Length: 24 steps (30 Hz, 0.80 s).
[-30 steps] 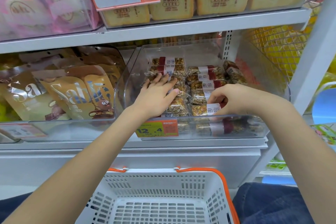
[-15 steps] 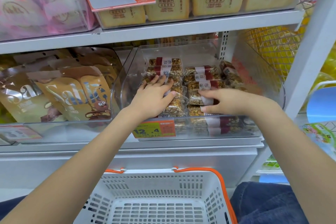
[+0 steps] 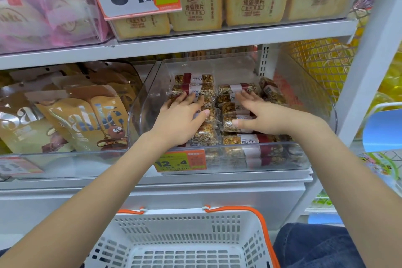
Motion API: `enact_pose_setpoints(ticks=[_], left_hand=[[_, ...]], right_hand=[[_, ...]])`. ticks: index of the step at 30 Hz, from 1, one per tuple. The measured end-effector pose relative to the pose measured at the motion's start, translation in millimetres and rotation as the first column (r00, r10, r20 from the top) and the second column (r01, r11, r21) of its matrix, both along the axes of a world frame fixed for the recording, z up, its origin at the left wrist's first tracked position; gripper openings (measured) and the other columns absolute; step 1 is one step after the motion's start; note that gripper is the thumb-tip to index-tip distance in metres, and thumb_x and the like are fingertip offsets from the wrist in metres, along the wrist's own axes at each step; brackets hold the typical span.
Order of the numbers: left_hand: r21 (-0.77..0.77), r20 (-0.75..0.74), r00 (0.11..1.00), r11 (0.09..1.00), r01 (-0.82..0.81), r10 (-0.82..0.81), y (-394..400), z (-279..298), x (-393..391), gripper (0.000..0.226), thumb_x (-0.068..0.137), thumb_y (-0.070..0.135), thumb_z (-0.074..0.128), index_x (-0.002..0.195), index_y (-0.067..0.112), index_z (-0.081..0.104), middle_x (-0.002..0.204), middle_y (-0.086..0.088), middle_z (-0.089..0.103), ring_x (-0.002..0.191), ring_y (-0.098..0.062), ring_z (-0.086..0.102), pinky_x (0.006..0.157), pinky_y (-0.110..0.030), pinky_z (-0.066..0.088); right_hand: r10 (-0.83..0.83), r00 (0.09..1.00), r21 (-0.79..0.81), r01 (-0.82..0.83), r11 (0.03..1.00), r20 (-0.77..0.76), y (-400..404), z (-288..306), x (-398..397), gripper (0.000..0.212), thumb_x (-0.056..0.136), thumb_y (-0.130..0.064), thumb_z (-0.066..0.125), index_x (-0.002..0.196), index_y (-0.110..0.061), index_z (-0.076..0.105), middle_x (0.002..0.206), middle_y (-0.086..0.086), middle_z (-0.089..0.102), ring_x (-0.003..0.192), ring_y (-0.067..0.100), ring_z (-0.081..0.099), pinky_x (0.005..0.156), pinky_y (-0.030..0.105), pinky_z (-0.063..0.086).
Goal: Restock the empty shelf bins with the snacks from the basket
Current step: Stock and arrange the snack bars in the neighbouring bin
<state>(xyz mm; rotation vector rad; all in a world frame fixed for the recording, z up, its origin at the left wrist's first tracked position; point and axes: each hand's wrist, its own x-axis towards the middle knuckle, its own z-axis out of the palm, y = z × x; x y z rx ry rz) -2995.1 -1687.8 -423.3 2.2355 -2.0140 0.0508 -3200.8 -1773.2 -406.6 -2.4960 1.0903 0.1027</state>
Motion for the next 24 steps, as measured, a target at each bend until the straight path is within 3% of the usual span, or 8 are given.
enact_pose_setpoints(ticks=[2,6,11,14,16,17,20,24], left_hand=[[0.001,-0.011,1.0,1.0,-0.013,0.013,-7,1,1,0.057,0.099,0.052,0.018,0.15,0.028,0.019,0.159,0.001,0.01,0.147,-0.017,0.001,0.118,-0.046,0.005],[0.188,-0.012,0.996,0.978,-0.089,0.093,-20,-3,1,0.065,0.095,0.06,0.012,0.152,0.029,0.003,0.159,0.002,-0.008,0.146,-0.019,-0.012,0.117,-0.046,-0.006],[0.32,0.04,0.995,0.942,-0.104,0.096,-26,6,0,0.07,0.094,0.063,0.01,0.151,0.027,-0.003,0.159,0.0,-0.011,0.146,-0.024,-0.011,0.117,-0.049,-0.005],[0.336,-0.052,0.993,0.938,-0.082,0.105,-33,22,0,0.071,0.093,0.065,0.016,0.149,0.023,0.024,0.157,-0.005,0.02,0.143,-0.027,0.02,0.114,-0.046,0.019],[0.172,-0.15,0.981,0.98,-0.095,0.122,-40,31,-1,0.06,0.096,0.058,0.022,0.127,0.017,0.052,0.129,-0.011,0.056,0.119,-0.029,0.052,0.096,-0.039,0.042],[0.071,-0.134,0.982,0.99,-0.121,0.129,-44,35,-2,0.054,0.098,0.053,0.024,0.122,0.016,0.055,0.123,-0.009,0.059,0.112,-0.028,0.055,0.091,-0.038,0.044],[-0.043,-0.01,1.0,0.999,-0.006,0.006,-64,34,-12,0.045,0.101,0.041,0.027,0.137,0.019,0.045,0.143,-0.004,0.044,0.129,-0.025,0.04,0.105,-0.04,0.035],[0.178,-0.037,0.974,0.957,0.228,-0.225,-102,17,-32,0.056,0.102,0.042,0.021,0.152,0.018,0.013,0.159,0.001,0.008,0.146,-0.014,0.007,0.119,-0.034,0.008]], right_hand=[[-0.037,0.999,-0.081,0.034,0.996,-0.036,-8,-10,10,0.085,0.089,-0.066,0.033,0.15,-0.027,-0.012,0.157,-0.003,-0.021,0.144,0.017,-0.018,0.119,0.046,-0.001],[-0.042,0.959,-0.041,0.032,0.999,-0.281,-16,-33,24,0.086,0.087,-0.073,0.026,0.148,-0.032,-0.019,0.155,-0.003,-0.027,0.143,0.02,-0.023,0.114,0.048,-0.01],[-0.023,0.933,-0.011,0.02,1.0,-0.36,-18,-24,26,0.086,0.084,-0.077,0.027,0.145,-0.041,-0.021,0.153,-0.003,-0.03,0.142,0.023,-0.025,0.115,0.05,-0.01],[0.011,0.923,0.002,-0.011,1.0,-0.384,-13,-23,26,0.078,0.082,-0.079,0.027,0.141,-0.054,-0.017,0.152,-0.001,-0.033,0.141,0.027,-0.028,0.115,0.052,-0.011],[0.021,0.933,0.03,-0.011,0.999,-0.359,-13,-22,23,0.077,0.079,-0.082,0.026,0.141,-0.056,-0.013,0.152,-0.001,-0.033,0.14,0.027,-0.029,0.114,0.052,-0.013],[0.021,0.939,0.044,-0.007,0.999,-0.342,-13,-22,22,0.077,0.078,-0.083,0.024,0.141,-0.056,-0.012,0.152,-0.001,-0.033,0.14,0.026,-0.03,0.114,0.052,-0.014],[0.022,0.95,0.066,-0.001,0.998,-0.311,-13,-22,22,0.078,0.078,-0.083,0.022,0.143,-0.054,-0.01,0.153,-0.002,-0.03,0.141,0.024,-0.029,0.114,0.05,-0.014],[0.057,0.968,0.132,-0.025,0.991,-0.245,-17,-13,15,0.092,0.079,-0.08,0.035,0.146,-0.043,-0.016,0.154,-0.004,-0.028,0.143,0.019,-0.024,0.115,0.045,-0.009]])
